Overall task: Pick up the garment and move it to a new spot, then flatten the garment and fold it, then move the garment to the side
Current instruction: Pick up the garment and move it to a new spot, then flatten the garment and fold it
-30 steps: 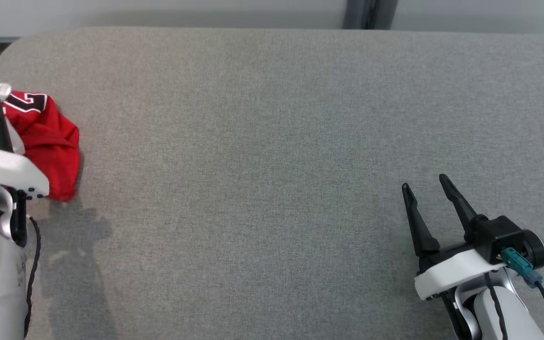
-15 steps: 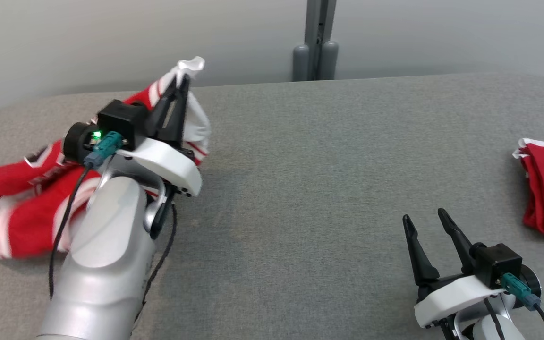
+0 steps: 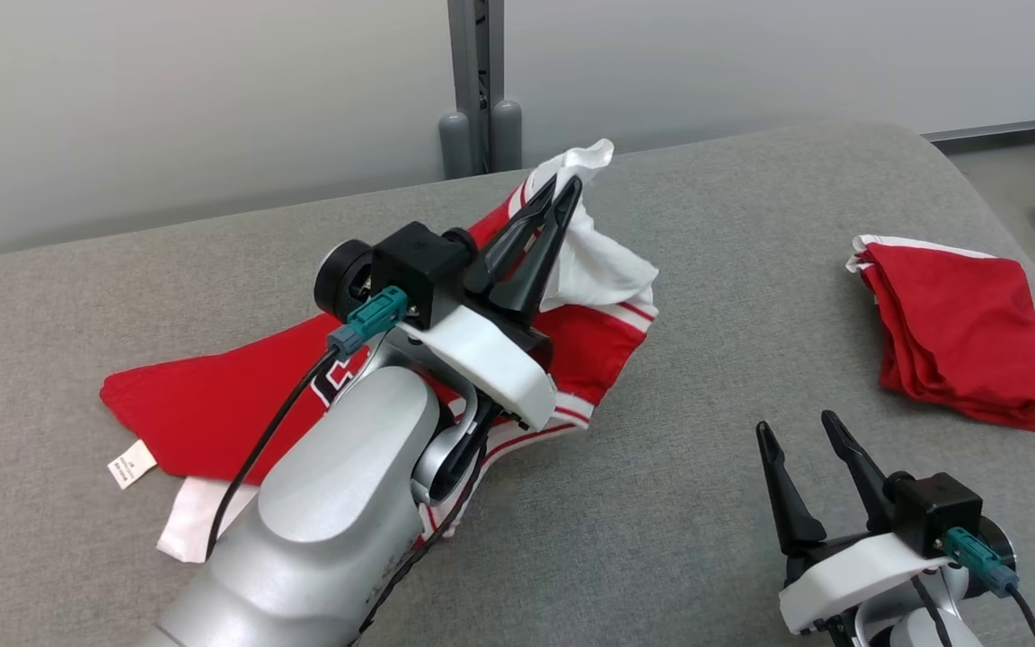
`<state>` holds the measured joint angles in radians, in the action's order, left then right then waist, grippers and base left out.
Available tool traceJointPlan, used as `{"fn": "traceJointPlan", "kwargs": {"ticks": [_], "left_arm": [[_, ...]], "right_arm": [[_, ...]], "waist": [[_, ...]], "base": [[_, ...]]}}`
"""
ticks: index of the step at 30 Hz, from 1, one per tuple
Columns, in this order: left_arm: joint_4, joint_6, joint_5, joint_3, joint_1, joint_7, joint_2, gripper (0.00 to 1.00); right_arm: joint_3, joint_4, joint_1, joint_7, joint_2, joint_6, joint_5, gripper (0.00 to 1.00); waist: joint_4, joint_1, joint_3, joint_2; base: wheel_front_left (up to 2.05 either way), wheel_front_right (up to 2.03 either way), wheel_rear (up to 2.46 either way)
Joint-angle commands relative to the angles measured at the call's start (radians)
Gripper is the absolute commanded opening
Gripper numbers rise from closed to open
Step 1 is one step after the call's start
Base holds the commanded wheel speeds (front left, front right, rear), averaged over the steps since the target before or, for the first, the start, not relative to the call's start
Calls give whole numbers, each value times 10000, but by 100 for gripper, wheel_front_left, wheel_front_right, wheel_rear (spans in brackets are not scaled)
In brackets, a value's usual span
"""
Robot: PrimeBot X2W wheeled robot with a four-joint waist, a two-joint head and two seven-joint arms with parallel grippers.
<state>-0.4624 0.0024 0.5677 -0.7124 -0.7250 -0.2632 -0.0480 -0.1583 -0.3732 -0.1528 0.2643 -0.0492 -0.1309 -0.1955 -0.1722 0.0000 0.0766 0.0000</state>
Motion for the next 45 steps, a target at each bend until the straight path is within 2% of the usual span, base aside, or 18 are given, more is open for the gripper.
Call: {"fn": "traceJointPlan", "kwargs": {"ticks": [1, 2, 4, 5, 6, 15, 18, 27, 36, 41, 45], "left_arm": [[38, 230, -117, 109, -67, -15, -56, 0], [-81, 369, -382, 207, 42, -15, -71, 0], [-415, 544, -763, 563, 534, -10, -81, 59], [-415, 544, -763, 563, 534, -10, -81, 59], [-530, 589, -895, 819, 748, -9, -101, 100], [-302, 855, -2153, 3775, 3936, -17, -588, 100], [83, 954, -2486, 4800, 5064, -15, -588, 100], [1093, 641, -3558, 6778, 7471, -15, -422, 100], [1779, 442, -4146, 7660, 8773, -14, -118, 100], [1789, 364, -4259, 7514, 8935, -15, -51, 100], [1892, 417, -3939, 7307, 8719, -15, -51, 100]], "right_arm": [[15, -28, 59, -2, -41, 3, -91, 100], [2, -42, 18, -2, -43, 3, -101, 100], [-17, -30, -77, -2, -41, 3, -100, 100], [-17, -30, -77, -2, -41, 3, -100, 100], [-13, -21, -104, -2, -41, 3, -103, 100], [198, -104, 157, -2, -45, 3, 19, 100], [295, -86, 285, -2, -41, 3, 60, 100], [331, -205, 696, -2, -47, 3, -70, 100], [200, -459, 967, -2, -48, 3, -129, 100], [134, -523, 955, -2, -48, 3, -109, 100], [116, -591, 943, -2, -45, 3, -3, 100]], "waist": [[-91, 0, 19, 0], [-122, 0, 42, 0], [-144, 0, 71, 0], [-144, 0, 71, 0], [-143, 0, 70, 0], [239, 0, -361, 0], [494, 0, -540, 0], [1070, 0, -1098, 0], [1240, 0, -1323, 0], [1333, 0, -1254, 0], [1475, 0, -1182, 0]], "base": [[0, 0, 0], [0, 0, 0], [0, 0, 0], [0, 0, 0], [0, 0, 0], [0, 0, 0], [0, 0, 0], [0, 0, 0], [0, 0, 0], [0, 0, 0], [0, 0, 0]]}}
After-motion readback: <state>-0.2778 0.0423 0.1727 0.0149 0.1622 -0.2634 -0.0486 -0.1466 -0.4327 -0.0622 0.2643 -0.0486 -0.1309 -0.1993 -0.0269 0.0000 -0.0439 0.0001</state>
